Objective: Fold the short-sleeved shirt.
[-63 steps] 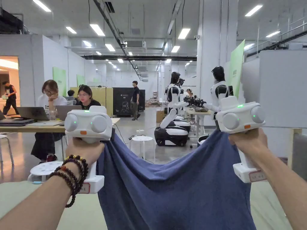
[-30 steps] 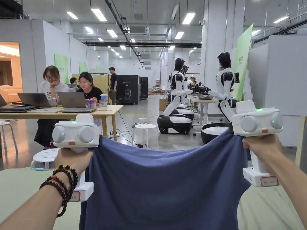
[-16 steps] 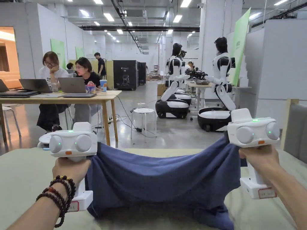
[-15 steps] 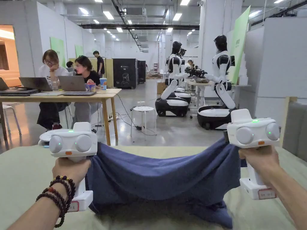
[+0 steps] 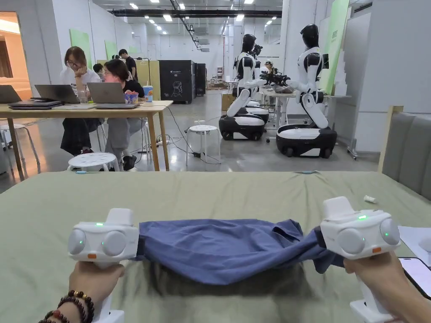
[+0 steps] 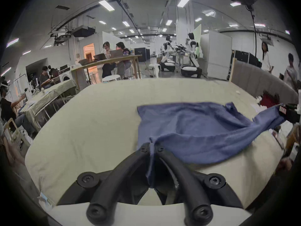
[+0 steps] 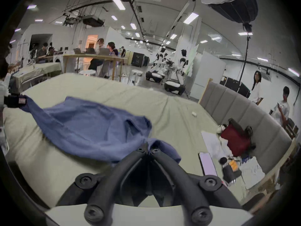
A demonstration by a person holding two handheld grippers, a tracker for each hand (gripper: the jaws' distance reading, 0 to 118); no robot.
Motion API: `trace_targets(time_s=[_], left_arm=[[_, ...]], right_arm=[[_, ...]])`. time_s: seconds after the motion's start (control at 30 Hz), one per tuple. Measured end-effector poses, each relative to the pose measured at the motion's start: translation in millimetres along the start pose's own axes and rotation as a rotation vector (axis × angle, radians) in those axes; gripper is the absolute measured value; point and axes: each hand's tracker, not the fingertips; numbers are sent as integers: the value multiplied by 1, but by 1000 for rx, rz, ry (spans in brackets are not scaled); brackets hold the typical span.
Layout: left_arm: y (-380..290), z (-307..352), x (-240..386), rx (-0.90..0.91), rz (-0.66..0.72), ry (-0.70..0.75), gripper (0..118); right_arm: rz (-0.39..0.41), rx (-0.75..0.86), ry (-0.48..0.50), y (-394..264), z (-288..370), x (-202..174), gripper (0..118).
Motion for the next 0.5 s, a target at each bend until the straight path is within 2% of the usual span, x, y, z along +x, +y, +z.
trace_targets(time_s=[0.23,0.37,0.5], left_arm=[[-60,1,-23,-98,-27,20,1],[-83,-8,-37,-150,-61,65,1],[-101,-19,-49,-189,7,48,1]], right_arm=[[78,-127,46,-72,23,-19,0],[139,-200,20,-102,12,-14,1],[95,-266,8,-125,-7,-1,1]])
